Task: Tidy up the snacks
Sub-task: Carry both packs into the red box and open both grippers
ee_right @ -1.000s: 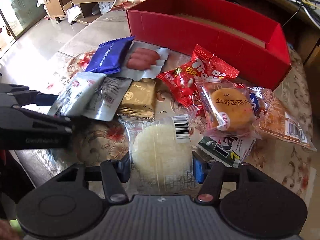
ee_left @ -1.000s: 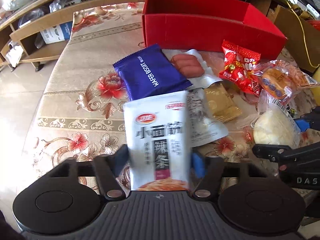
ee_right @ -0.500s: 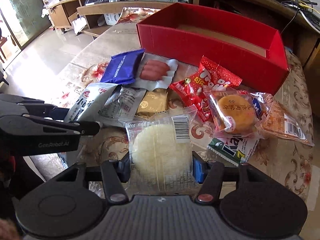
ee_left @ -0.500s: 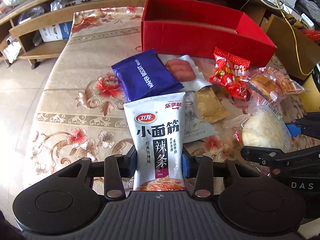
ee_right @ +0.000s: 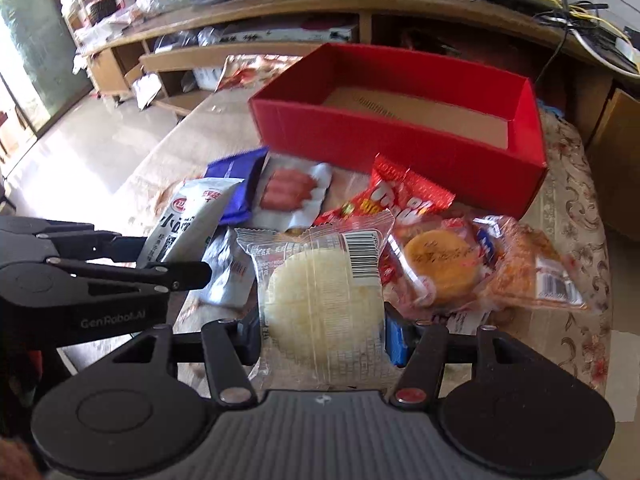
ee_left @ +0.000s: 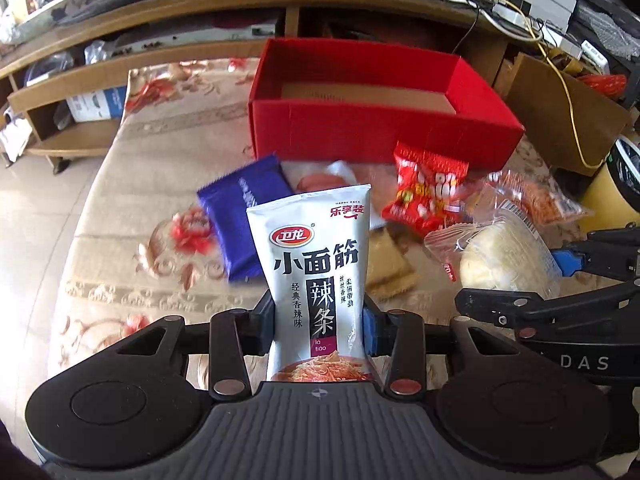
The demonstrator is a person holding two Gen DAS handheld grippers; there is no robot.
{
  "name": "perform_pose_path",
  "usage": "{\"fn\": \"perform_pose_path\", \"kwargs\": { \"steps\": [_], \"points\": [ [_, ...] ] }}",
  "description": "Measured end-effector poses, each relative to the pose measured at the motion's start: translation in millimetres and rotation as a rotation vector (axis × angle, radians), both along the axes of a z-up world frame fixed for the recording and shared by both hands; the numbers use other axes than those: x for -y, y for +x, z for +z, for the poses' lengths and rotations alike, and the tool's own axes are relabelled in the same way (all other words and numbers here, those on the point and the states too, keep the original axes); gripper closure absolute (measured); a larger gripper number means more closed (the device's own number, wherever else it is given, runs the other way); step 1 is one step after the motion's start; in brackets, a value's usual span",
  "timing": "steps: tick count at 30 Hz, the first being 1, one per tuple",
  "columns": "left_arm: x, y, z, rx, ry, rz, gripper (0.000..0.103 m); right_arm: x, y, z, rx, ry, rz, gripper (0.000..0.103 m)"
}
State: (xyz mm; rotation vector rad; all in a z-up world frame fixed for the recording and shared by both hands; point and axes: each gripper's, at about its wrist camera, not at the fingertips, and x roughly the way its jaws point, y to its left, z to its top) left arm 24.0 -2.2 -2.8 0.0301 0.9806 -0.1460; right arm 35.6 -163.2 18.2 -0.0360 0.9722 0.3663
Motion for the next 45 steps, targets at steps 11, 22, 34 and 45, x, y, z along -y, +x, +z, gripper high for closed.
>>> {"fn": "perform_pose_path", "kwargs": {
  "steps": [11, 22, 34, 45],
  "points": [
    [27.4, 49.3, 29.3, 0.106, 0.004, -0.043, 0.055, 26.6, 45.7, 33.4, 0.085, 0.060, -0.108, 0.051],
    [44.3, 115.3, 44.9, 0.175, 0.005, -0.041, 0.055, 34.4, 113.0, 47.6, 0.138, 0.079, -0.154, 0.051],
    [49.9, 191.5, 32.9, 0.189, 0.016, -0.008, 0.055, 37.5, 199.6, 29.0, 0.136, 0.060, -0.185, 0.051],
    [49.0, 228.0, -10.7, 0.096, 0.049, 0.004, 0.055, 34.6, 236.7, -22.6, 0.057, 0.038, -0.183, 0.051]
  ]
}}
